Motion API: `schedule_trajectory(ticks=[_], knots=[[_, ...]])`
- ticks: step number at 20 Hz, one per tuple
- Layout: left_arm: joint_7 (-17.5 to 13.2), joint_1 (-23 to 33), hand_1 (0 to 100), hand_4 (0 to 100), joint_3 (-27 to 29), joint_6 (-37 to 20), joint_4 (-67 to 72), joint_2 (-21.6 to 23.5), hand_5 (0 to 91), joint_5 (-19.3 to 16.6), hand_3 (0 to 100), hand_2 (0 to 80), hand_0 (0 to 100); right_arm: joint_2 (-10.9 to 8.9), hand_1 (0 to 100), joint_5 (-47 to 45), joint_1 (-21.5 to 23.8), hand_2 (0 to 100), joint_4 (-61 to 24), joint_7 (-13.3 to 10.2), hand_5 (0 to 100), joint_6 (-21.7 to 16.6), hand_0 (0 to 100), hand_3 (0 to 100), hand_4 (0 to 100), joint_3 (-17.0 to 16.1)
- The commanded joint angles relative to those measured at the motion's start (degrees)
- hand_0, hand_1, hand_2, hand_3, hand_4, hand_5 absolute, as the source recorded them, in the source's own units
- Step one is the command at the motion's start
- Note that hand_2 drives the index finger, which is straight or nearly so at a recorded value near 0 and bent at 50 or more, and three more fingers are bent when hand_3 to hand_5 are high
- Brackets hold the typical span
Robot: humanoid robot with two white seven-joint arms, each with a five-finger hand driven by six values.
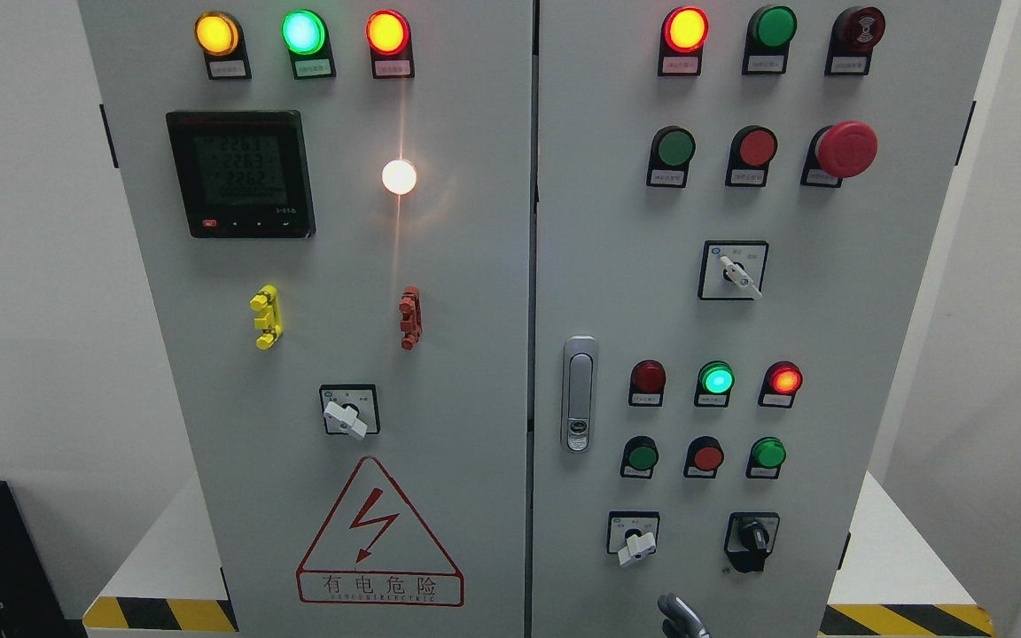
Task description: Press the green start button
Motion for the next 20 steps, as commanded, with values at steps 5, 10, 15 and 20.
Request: schedule_trajectory(ticks=[5,10,15,20], knots=[[-0.02,-1.58,56,0,0.00,0.02,1.67,0.00,0.0,0.00,0,0.0,12,0.00,44,6.49,-1.92,0,-0.07,-0.75,17,-2.36,2,31,26,0.17],[-0.02,-1.58,56,0,0.00,0.02,1.67,0.00,0.0,0.00,0,0.0,12,0.26,42,13.69,-4.47,0,-0.07,-3.30,60,-3.07,11,57,58,0.17],[-0.02,-1.58,56,0,0.00,0.02,1.67,0.00,0.0,0.00,0,0.0,12,0.27,42,23.45,-6.14,0,-0.07,-5.50,82,-3.07,8,72,74,0.35],[-0.02,-1.58,56,0,0.00,0.02,1.67,0.00,0.0,0.00,0,0.0,12,0.27,44,32.85,-7.63,0,0.01,-7.61,98,-2.71,12,82,84,0.61]])
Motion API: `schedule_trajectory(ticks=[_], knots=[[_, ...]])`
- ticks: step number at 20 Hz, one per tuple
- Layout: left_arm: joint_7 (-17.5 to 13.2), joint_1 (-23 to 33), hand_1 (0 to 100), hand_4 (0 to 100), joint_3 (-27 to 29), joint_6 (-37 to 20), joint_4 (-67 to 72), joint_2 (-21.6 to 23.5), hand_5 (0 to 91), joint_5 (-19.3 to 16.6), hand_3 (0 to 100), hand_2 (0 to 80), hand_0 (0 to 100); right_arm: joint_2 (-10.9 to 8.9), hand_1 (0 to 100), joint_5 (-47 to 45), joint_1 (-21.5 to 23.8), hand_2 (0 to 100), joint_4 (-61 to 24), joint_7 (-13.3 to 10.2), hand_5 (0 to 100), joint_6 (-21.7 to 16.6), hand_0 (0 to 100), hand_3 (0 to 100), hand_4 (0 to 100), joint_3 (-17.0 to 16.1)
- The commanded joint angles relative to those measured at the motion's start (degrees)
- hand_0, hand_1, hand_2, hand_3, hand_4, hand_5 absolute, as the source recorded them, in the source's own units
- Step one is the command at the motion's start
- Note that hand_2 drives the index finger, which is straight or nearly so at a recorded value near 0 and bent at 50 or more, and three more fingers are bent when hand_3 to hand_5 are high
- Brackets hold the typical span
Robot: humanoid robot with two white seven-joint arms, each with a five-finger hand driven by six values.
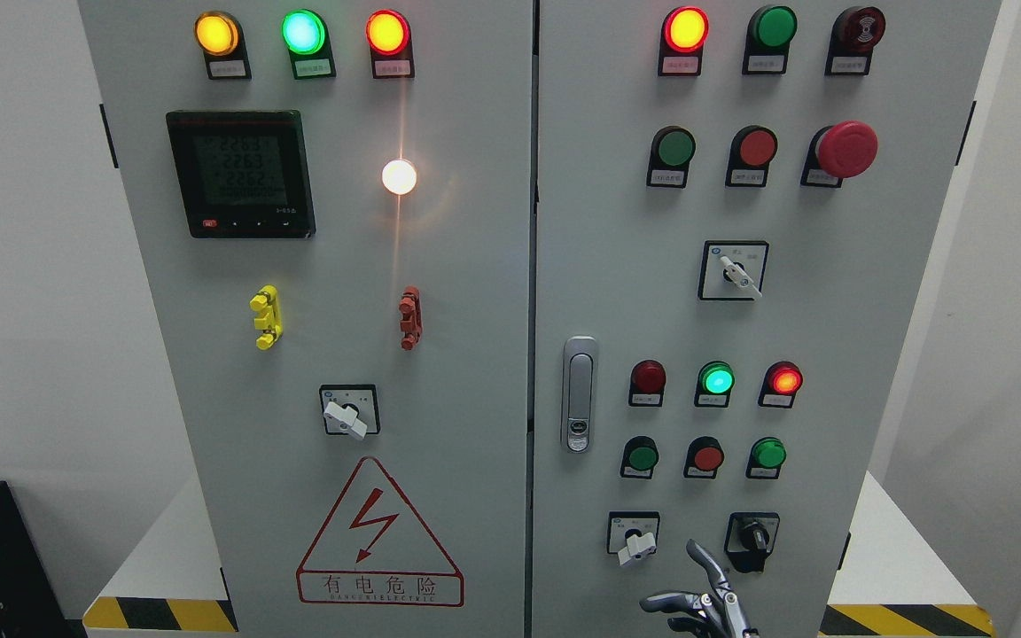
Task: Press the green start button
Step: 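Raise the right hand toward the lower green push button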
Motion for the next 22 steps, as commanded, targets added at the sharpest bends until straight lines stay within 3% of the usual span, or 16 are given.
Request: schedule_trajectory(ticks=[1,3,11,22], knots=[[-0.02,-1.49,56,0,0.00,0.02,1.67,0.00,0.0,0.00,0,0.0,12,0.09,43,12.59,-1.77,0,0.07,-1.73,100,0.24,17,84,85,0.35],[-0.02,-1.58,56,0,0.00,0.02,1.67,0.00,0.0,0.00,0,0.0,12,0.09,42,18.22,-2.30,0,0.16,-2.70,100,0.33,22,87,87,0.44],[-0.02,-1.58,56,0,0.00,0.02,1.67,0.00,0.0,0.00,0,0.0,12,0.27,38,36.42,-3.00,0,0.24,-1.92,100,0.77,30,92,91,0.79],[-0.02,-1.58,56,0,0.00,0.02,1.67,0.00,0.0,0.00,0,0.0,12,0.27,35,43.21,-7.04,0,4.28,-1.74,100,0.16,32,94,92,-0.09]])
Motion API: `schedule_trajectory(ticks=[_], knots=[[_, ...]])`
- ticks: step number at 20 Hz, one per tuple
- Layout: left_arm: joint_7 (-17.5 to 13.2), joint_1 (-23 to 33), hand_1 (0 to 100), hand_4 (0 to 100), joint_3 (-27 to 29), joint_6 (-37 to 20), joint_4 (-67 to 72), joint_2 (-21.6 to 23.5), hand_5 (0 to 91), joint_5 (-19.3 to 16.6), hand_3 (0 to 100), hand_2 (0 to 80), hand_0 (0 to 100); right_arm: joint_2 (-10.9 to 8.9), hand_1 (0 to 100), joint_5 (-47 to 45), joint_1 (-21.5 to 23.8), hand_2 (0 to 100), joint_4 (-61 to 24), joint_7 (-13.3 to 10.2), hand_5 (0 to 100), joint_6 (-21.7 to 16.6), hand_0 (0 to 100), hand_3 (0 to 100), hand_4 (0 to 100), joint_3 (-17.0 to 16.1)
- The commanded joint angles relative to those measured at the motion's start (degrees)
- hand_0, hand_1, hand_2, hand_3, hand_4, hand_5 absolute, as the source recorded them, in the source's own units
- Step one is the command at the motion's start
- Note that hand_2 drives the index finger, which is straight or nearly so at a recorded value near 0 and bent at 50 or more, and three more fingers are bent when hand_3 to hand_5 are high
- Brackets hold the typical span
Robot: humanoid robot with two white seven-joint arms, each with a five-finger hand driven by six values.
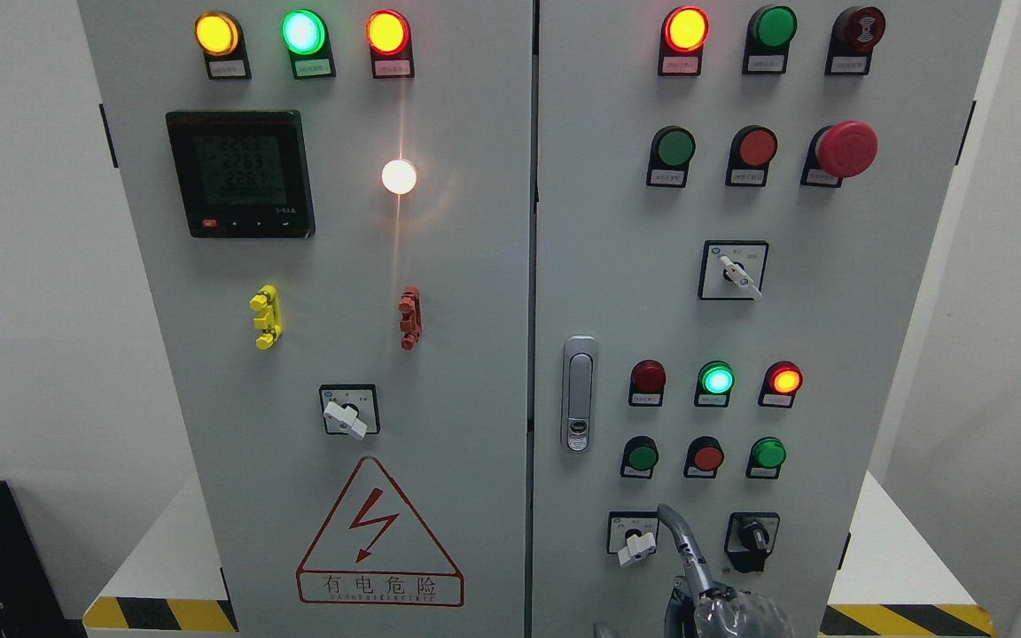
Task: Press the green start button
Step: 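Raise the right hand toward the lower green push button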
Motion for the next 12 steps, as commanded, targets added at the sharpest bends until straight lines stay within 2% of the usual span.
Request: schedule_trajectory(ticks=[1,12], knots=[[-0.02,-1.58,56,0,0.00,0.02,1.67,0.00,0.0,0.00,0,0.0,12,-0.01,35,3.79,-1.68,0,3.36,-0.27,100,-0.12,32,94,92,-0.39],[-0.02,-1.58,56,0,0.00,0.02,1.67,0.00,0.0,0.00,0,0.0,12,0.07,32,4.23,-5.02,0,8.37,-0.62,100,-0.30,34,94,93,-1.18]])
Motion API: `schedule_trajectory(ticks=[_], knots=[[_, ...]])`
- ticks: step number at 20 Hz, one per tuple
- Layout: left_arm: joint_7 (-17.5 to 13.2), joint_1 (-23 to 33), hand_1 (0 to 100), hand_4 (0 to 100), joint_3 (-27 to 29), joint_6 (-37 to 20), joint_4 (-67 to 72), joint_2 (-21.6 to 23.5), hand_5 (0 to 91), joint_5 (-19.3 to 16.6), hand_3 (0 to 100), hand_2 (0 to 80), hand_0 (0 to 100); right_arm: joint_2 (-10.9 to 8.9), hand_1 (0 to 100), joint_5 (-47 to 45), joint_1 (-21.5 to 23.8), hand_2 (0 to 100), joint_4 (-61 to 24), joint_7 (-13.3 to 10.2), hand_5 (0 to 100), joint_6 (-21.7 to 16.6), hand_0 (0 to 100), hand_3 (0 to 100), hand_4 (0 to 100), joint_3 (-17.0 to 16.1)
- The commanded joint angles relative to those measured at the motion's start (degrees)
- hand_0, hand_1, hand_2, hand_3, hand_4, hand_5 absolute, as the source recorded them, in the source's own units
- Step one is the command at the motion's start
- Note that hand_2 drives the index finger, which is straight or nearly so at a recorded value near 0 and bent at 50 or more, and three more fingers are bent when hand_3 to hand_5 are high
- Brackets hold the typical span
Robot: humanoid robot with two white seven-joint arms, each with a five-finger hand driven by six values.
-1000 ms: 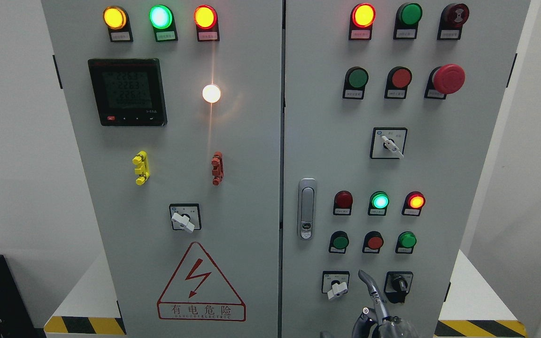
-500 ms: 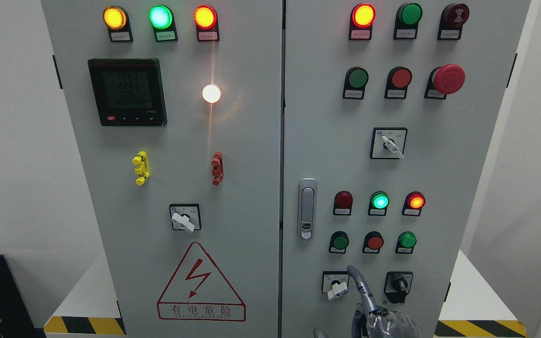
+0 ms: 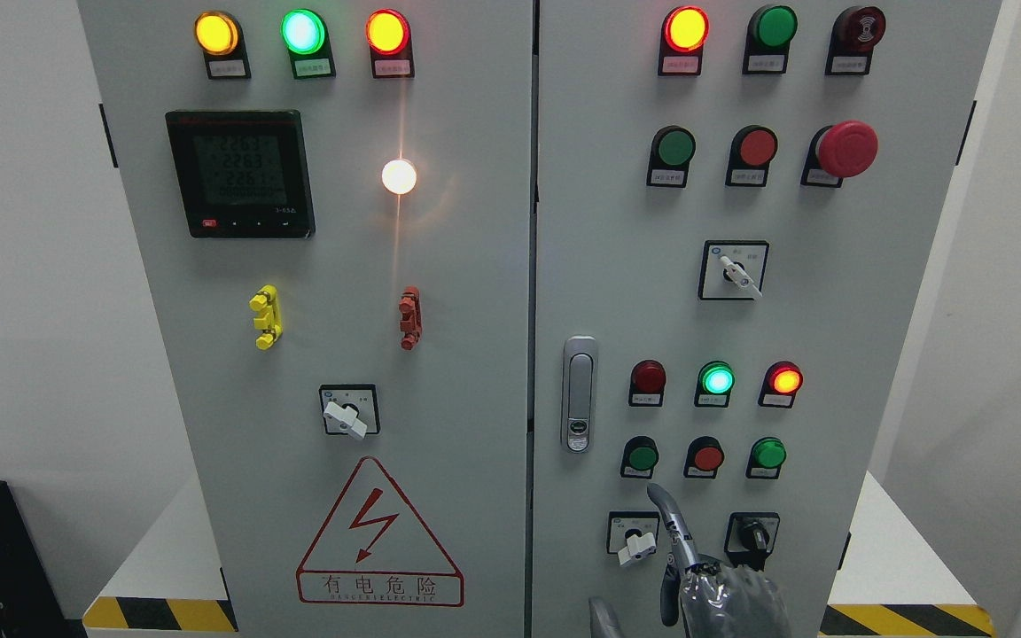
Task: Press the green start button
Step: 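Raise the right hand toward the lower green push button, then press the green push button with the right index finger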
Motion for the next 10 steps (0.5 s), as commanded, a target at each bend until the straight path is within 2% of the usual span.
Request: schedule_trajectory(ticks=[1,10], knots=[[-0.02,-1.58,56,0,0.00,0.02,1.67,0.00,0.0,0.00,0,0.0,12,0.05,31,0.46,-2.49,0,4.78,0.00,100,-0.13,34,95,93,-0.78],[-0.02,-1.49,56,0,0.00,0.02,1.67,0.00,0.0,0.00,0,0.0,12,0.05,32,0.28,-5.39,0,7.86,0.00,100,-0.04,28,96,93,-1.49]])
